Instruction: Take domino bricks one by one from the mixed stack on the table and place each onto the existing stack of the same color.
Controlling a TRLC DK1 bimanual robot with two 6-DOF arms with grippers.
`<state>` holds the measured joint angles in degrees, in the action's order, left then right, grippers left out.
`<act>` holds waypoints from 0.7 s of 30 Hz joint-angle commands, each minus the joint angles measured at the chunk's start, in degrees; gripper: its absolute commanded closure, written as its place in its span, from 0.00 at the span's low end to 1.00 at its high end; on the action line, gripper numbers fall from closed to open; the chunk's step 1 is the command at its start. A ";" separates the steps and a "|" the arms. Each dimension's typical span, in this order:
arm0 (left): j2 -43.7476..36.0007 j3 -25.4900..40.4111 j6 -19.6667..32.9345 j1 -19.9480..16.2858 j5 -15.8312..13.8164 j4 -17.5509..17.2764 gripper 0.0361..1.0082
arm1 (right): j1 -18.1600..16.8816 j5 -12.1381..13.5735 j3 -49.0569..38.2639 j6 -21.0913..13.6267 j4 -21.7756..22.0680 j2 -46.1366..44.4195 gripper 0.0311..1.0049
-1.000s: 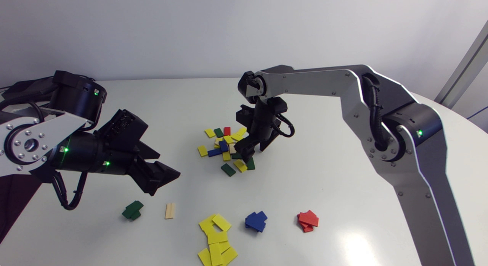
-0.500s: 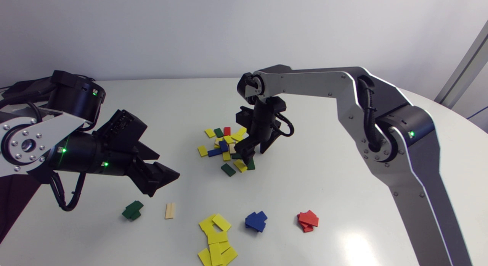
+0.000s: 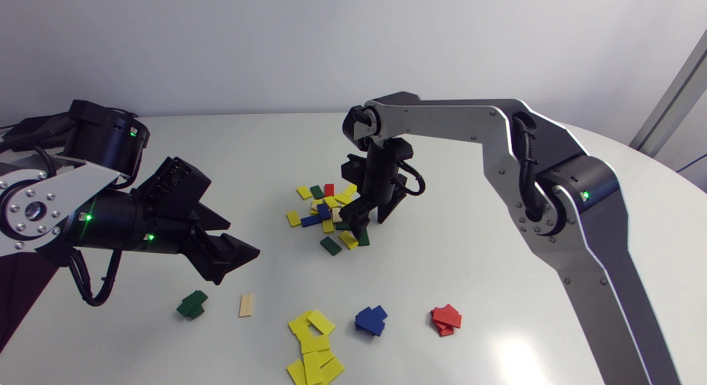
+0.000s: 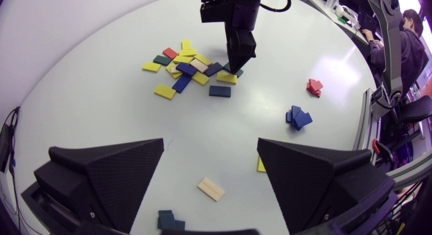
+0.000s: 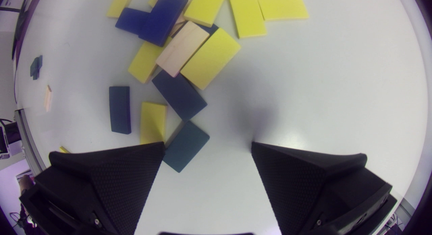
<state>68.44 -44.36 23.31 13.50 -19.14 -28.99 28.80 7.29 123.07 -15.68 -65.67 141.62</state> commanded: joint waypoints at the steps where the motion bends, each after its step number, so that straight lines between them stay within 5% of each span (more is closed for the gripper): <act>1: -0.86 0.59 1.30 0.04 -0.55 -0.71 0.02 | -0.23 -0.17 0.95 0.39 -1.22 2.52 0.10; 21: -2.44 0.15 2.35 -0.31 -1.61 -2.21 0.02 | 1.70 -4.83 2.97 2.41 -3.06 3.40 0.10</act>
<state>66.87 -44.36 24.45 13.50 -19.79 -30.30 30.06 3.27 125.14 -14.33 -67.55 142.65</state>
